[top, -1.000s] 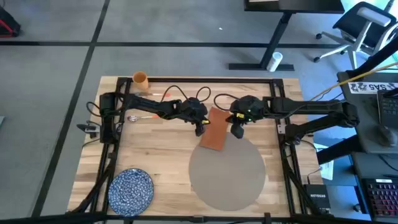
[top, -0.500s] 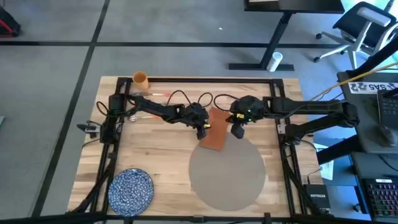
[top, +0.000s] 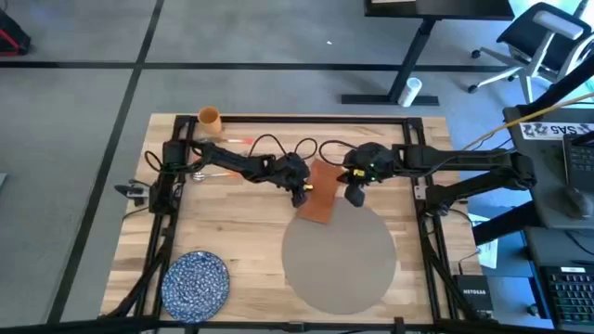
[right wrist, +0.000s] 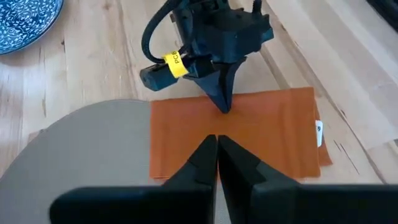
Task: Set table place
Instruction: Move the orange napkin to the middle left of the table
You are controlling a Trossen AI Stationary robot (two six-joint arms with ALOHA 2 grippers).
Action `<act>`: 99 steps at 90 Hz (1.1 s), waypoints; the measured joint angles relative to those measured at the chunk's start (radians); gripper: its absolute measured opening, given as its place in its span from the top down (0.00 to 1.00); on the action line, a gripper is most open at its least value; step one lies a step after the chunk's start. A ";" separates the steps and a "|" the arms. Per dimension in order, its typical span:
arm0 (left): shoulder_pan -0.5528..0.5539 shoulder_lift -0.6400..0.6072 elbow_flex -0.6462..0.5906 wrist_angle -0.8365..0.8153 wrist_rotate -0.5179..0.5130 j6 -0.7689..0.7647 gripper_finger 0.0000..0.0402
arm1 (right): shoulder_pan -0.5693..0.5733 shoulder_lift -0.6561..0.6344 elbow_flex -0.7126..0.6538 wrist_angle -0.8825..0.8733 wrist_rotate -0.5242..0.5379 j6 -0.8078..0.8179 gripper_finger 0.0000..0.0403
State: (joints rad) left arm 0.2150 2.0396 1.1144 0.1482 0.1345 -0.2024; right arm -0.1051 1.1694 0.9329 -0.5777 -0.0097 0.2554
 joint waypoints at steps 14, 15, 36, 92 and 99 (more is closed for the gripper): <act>-0.004 -0.006 0.000 -0.014 -0.002 -0.008 1.00 | 0.000 0.000 0.000 0.000 0.000 -0.002 1.00; -0.004 -0.007 0.000 -0.016 -0.002 -0.008 1.00 | 0.000 0.000 0.000 0.000 0.000 -0.002 1.00; -0.005 -0.037 -0.002 -0.093 -0.001 0.007 1.00 | 0.000 0.001 0.000 -0.002 0.001 -0.011 1.00; -0.032 -0.069 -0.003 -0.228 -0.002 0.030 1.00 | 0.000 -0.002 0.001 -0.026 0.002 -0.027 1.00; -0.033 -0.078 -0.003 -0.244 -0.001 0.032 1.00 | 0.000 -0.002 0.001 -0.026 0.002 -0.028 1.00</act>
State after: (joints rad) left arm 0.1822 1.9616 1.1114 -0.0954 0.1335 -0.1703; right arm -0.1051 1.1671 0.9337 -0.6035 -0.0082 0.2272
